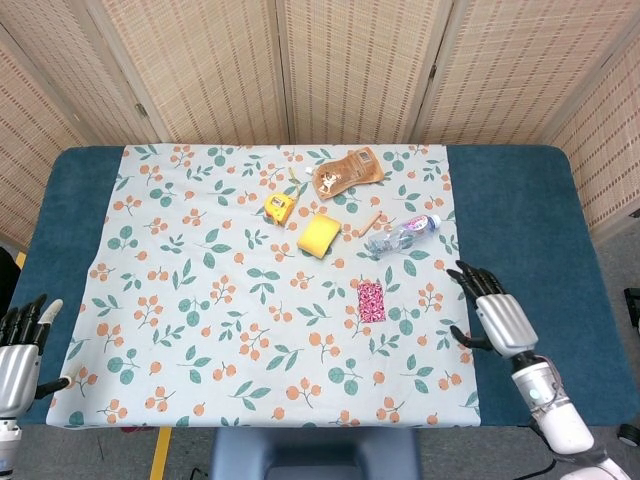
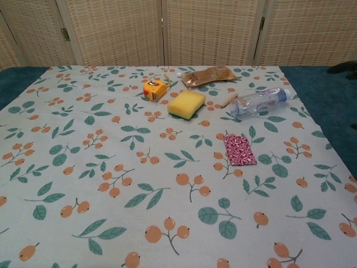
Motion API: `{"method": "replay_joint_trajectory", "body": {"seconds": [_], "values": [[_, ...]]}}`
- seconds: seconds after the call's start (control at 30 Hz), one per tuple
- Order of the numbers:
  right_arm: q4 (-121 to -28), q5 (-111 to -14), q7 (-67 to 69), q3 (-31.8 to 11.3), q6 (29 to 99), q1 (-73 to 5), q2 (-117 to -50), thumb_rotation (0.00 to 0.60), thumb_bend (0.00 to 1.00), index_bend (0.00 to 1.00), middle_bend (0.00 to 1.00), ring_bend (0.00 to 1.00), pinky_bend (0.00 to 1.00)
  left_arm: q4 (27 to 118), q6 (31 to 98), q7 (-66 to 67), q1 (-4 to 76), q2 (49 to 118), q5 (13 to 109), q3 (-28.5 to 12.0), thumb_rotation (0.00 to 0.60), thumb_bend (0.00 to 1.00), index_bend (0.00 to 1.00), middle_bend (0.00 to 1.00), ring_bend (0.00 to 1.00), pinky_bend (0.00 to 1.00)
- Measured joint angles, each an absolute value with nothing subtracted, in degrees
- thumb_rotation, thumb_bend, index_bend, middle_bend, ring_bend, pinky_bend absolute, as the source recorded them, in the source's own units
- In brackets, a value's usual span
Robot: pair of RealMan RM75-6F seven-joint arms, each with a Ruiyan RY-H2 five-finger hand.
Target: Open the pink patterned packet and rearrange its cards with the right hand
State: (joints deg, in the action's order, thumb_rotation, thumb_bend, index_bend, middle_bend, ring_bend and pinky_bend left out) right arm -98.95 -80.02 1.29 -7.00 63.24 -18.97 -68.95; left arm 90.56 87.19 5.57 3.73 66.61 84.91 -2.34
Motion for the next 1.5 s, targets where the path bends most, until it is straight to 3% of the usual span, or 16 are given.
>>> {"method": "replay_joint_trajectory", "body": {"seconds": [0.13, 0.43, 1.1, 1.5], "values": [[-98.33, -77.08, 0.09, -7.92, 59.1, -22.02, -71.63, 0.441, 0.15, 0.21, 0.0, 0.0, 0.0, 90.41, 87.53, 5.04, 3.46, 66.44, 85.23, -2.2, 0.6, 0.26, 0.12, 0.0, 0.02, 0.0], [-94.72, -69.74, -5.31, -9.79, 53.37, -28.37, -78.46, 0.434, 0.15, 0.3, 0.0, 0.0, 0.0, 89.87, 87.59, 4.14, 3.26, 66.47, 85.68, -1.98, 0.6, 0.26, 0.14, 0.0, 0.02, 0.0], [-83.95, -52.75, -16.67, -10.72, 47.48, -37.68, -90.98, 0.398, 0.14, 0.3, 0.0, 0.0, 0.0, 88.61, 87.06, 2.75, 3.18, 66.82, 85.93, -1.73, 0.6, 0.26, 0.16, 0.0, 0.03, 0.0], [-80.14, -50.39, -17.64, -10.44, 46.76, -40.07, -93.34, 0.396, 0.14, 0.3, 0.0, 0.0, 0.0, 87.55, 86.78, 2.04, 3.11, 67.35, 85.74, -1.72, 0.6, 0.26, 0.16, 0.0, 0.03, 0.0]]}}
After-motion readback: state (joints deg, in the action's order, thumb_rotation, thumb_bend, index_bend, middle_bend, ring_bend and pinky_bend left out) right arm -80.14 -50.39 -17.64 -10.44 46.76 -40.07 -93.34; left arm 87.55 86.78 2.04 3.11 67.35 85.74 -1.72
